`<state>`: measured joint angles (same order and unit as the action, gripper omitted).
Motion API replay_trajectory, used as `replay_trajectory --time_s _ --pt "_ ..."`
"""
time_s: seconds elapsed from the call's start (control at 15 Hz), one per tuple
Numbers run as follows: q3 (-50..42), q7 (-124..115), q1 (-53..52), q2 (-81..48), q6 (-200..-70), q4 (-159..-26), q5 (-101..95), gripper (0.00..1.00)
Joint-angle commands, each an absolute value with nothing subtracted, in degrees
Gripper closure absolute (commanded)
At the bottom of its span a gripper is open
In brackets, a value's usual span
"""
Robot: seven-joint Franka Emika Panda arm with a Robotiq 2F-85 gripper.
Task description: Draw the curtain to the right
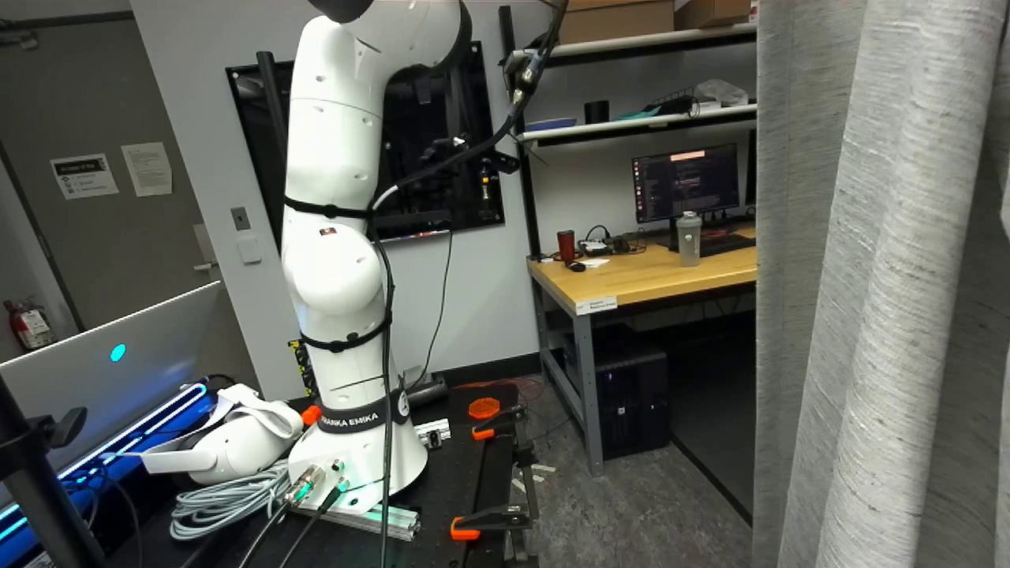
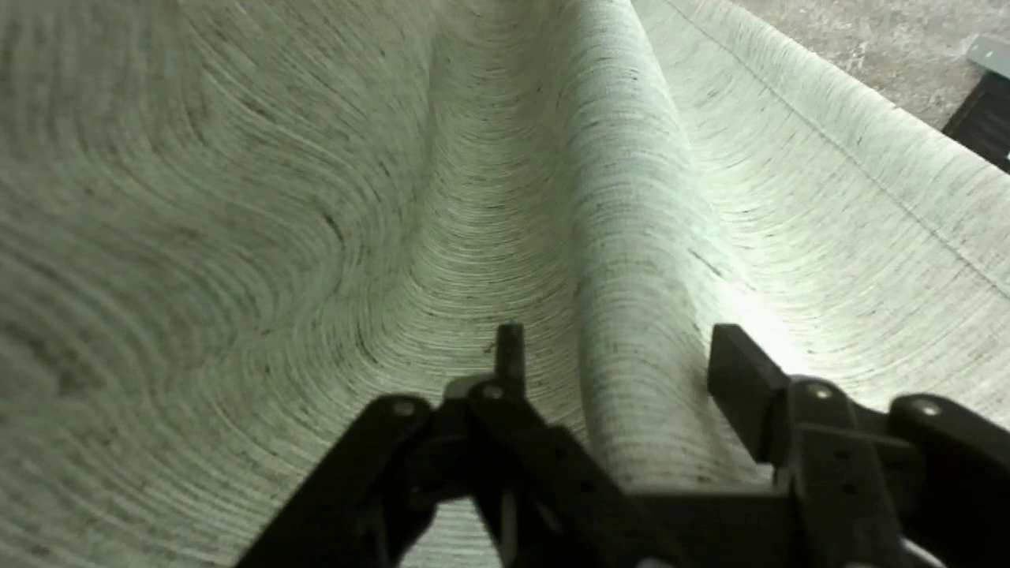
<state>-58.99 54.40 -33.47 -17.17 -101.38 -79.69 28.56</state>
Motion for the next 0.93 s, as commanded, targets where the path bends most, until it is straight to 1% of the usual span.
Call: replay_trajectory --time_s 0.0,0.07,0.13,0.53,0.6,0.67,0.87 --pt "-59.6 53.56 -36.13 -13.72 -101.65 -82.29 26.86 0.05" --pt "-59.47 53.0 -37.14 -12.44 -101.87 -83.64 27.12 0.01" --pt "-59.48 52.28 -39.26 -10.66 -103.67 -86.17 26.51 0.0" --pt "-58.01 49.1 -50.46 1.88 -105.52 -98.32 18.25 0.0" --pt "-47.36 47.38 -42.71 5.2 -106.73 -99.99 14.26 0.0" --pt "-45.07 46.89 -41.76 6.63 -107.27 -101.72 12.62 0.0" --pt "-32.0 45.87 -31.68 11.35 -110.59 -108.35 10.61 0.0"
